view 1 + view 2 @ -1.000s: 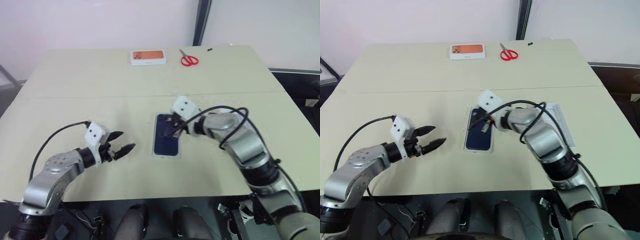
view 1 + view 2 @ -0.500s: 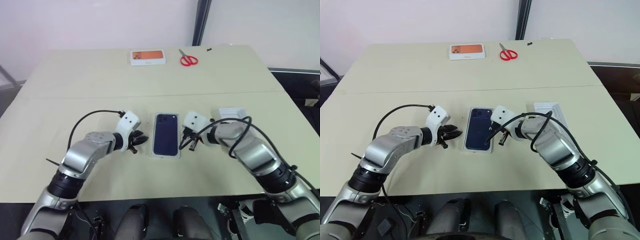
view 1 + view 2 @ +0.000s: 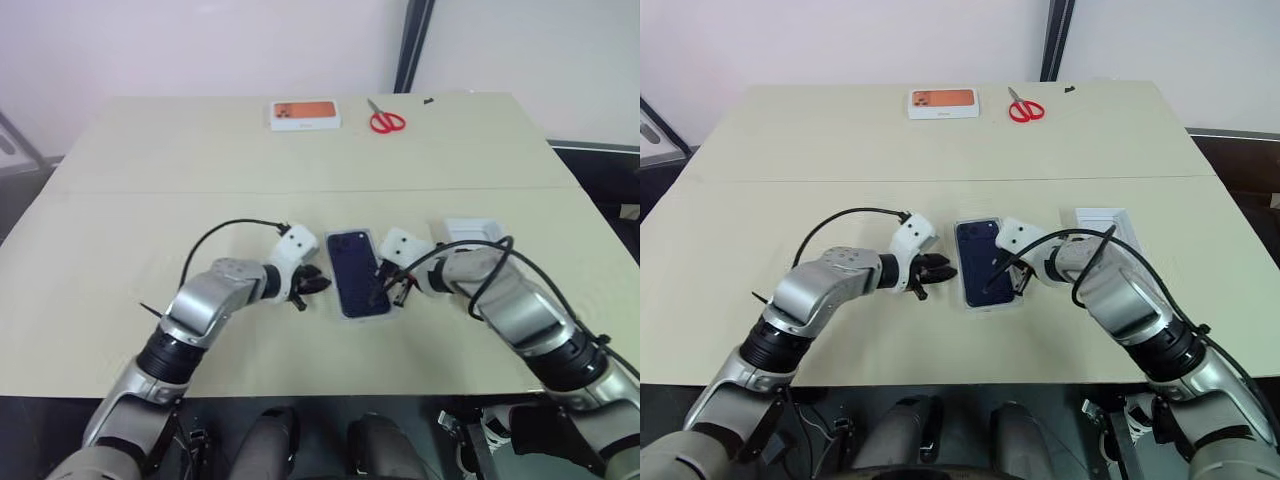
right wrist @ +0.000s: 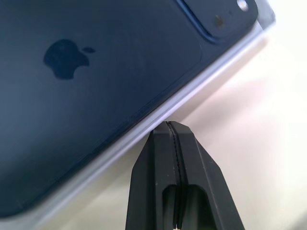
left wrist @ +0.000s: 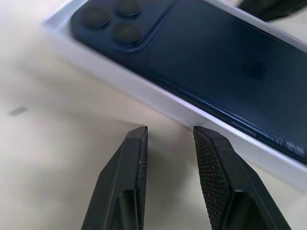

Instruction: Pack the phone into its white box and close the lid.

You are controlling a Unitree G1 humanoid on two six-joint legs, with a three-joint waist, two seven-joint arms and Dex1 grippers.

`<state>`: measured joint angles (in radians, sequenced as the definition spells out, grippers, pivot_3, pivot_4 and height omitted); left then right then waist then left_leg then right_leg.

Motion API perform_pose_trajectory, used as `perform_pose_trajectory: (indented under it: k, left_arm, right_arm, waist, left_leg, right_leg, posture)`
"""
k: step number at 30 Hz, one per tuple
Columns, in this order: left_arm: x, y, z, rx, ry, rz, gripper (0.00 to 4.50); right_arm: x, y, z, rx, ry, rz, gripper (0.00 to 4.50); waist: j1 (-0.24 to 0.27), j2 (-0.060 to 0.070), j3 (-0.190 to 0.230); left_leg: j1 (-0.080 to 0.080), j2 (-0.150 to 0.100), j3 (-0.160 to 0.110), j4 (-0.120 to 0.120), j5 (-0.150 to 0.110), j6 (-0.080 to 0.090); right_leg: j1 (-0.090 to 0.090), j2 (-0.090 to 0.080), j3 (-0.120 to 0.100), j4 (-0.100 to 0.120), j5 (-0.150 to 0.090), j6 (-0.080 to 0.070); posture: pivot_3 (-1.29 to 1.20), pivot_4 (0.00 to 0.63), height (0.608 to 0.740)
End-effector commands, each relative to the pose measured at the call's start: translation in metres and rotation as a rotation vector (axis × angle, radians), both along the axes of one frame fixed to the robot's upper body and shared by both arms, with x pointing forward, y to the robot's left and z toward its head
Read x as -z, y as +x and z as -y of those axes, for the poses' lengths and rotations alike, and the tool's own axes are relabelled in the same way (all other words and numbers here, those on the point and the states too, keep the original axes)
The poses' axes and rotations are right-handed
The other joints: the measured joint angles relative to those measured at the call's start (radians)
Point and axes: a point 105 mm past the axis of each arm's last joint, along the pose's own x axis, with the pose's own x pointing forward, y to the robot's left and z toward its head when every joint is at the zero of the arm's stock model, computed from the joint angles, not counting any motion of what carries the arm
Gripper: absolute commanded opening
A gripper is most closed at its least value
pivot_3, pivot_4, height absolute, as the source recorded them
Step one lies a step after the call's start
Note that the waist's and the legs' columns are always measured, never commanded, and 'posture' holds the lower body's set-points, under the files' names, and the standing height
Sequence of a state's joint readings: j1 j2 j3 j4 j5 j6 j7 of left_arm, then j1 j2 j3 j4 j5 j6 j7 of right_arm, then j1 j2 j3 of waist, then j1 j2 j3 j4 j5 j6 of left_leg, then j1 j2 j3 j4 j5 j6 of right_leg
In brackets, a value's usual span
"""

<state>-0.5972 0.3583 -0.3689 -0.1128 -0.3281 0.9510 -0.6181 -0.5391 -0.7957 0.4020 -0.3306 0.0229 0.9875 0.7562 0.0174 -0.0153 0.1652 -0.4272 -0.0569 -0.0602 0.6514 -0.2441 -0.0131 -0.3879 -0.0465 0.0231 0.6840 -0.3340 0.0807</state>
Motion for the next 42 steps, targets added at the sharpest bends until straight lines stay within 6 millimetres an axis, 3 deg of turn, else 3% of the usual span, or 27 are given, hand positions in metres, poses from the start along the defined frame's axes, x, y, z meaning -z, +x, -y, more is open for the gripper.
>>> perform_pose_trajectory:
  k: [1, 9, 18, 21, 26, 31, 36, 41, 42]
  left_arm:
    - [-0.006, -0.012, 0.038, 0.145, -0.043, 0.012, 1.6]
    - [-0.007, -0.009, 0.065, 0.205, -0.062, 0.015, 1.6]
    - [-0.009, -0.007, 0.056, 0.199, -0.072, 0.019, 1.6]
    - [-0.014, -0.008, 0.042, 0.178, -0.089, 0.028, 1.54]
    - [-0.029, -0.004, 0.009, 0.126, -0.129, 0.111, 1.54]
    - [-0.045, -0.023, -0.013, 0.218, -0.176, 0.301, 1.54]
    - [-0.046, -0.056, -0.028, 0.358, -0.213, 0.362, 1.54]
    - [-0.046, -0.063, -0.034, 0.373, -0.23, 0.349, 1.54]
    - [-0.046, -0.063, -0.035, 0.367, -0.234, 0.35, 1.54]
  right_arm:
    - [-0.012, -0.008, 0.005, -0.049, -0.003, 0.02, 0.0]
    - [-0.004, -0.021, 0.032, -0.008, -0.056, -0.023, 0.0]
    - [-0.02, -0.018, 0.044, 0.012, -0.063, 0.007, 0.0]
    - [-0.033, -0.02, 0.052, 0.021, -0.022, -0.006, 0.81]
    - [-0.059, -0.016, 0.073, 0.167, 0.112, -0.003, 3.29]
    - [-0.049, -0.007, 0.095, 0.464, 0.222, -0.098, 3.29]
    - [-0.036, -0.01, 0.088, 0.597, 0.289, -0.208, 3.29]
    - [-0.025, -0.01, 0.086, 0.657, 0.264, -0.229, 3.29]
    - [-0.024, -0.01, 0.086, 0.663, 0.265, -0.227, 2.8]
  waist:
    - [-0.001, 0.0, 0.0]
    - [-0.003, 0.0, 0.0]
    - [-0.004, 0.0, 0.0]
    - [-0.006, 0.0, 0.0]
    - [-0.011, 0.0, 0.0]
    - [-0.008, 0.001, 0.0]
    - [-0.005, 0.001, 0.0]
    - [-0.005, 0.001, 0.0]
    - [-0.007, 0.002, 0.0]
  left_leg:
    - [0.0, 0.0, 0.0, 0.0, 0.0, 0.0]
    - [0.0, 0.0, 0.0, 0.0, 0.0, 0.0]
    - [0.0, 0.0, 0.0, 0.0, 0.0, 0.0]
    - [0.0, 0.0, 0.0, 0.0, 0.0, 0.0]
    - [0.0, 0.001, 0.0, -0.001, 0.0, 0.0]
    - [0.0, 0.001, 0.0, -0.001, 0.0, 0.0]
    - [0.0, 0.001, 0.001, -0.002, 0.0, 0.0]
    - [0.0, 0.001, 0.001, -0.002, -0.001, 0.001]
    - [0.0, 0.001, 0.001, -0.002, -0.001, 0.001]
  right_leg:
    - [0.0, 0.0, 0.0, 0.0, 0.0, 0.0]
    - [0.001, 0.0, 0.0, 0.0, 0.0, 0.0]
    - [0.001, 0.0, 0.0, 0.0, 0.0, 0.0]
    - [0.0, 0.0, 0.0, 0.0, 0.0, 0.0]
    - [-0.001, 0.001, 0.001, 0.0, 0.0, 0.0]
    - [-0.001, 0.0, 0.001, 0.0, 0.0, 0.0]
    - [-0.001, 0.0, 0.001, 0.0, 0.0, 0.0]
    - [-0.001, -0.001, 0.001, -0.001, 0.0, 0.0]
    - [-0.001, -0.001, 0.001, -0.001, 0.0, 0.0]
  posture:
    - [0.0, 0.15, 0.74]
    - [0.0, 0.15, 0.74]
    - [0.0, 0.15, 0.74]
    - [0.0, 0.15, 0.74]
    - [0.0, 0.15, 0.74]
    - [0.0, 0.15, 0.74]
    - [0.0, 0.15, 0.74]
    - [0.0, 0.15, 0.74]
    - [0.0, 0.15, 0.74]
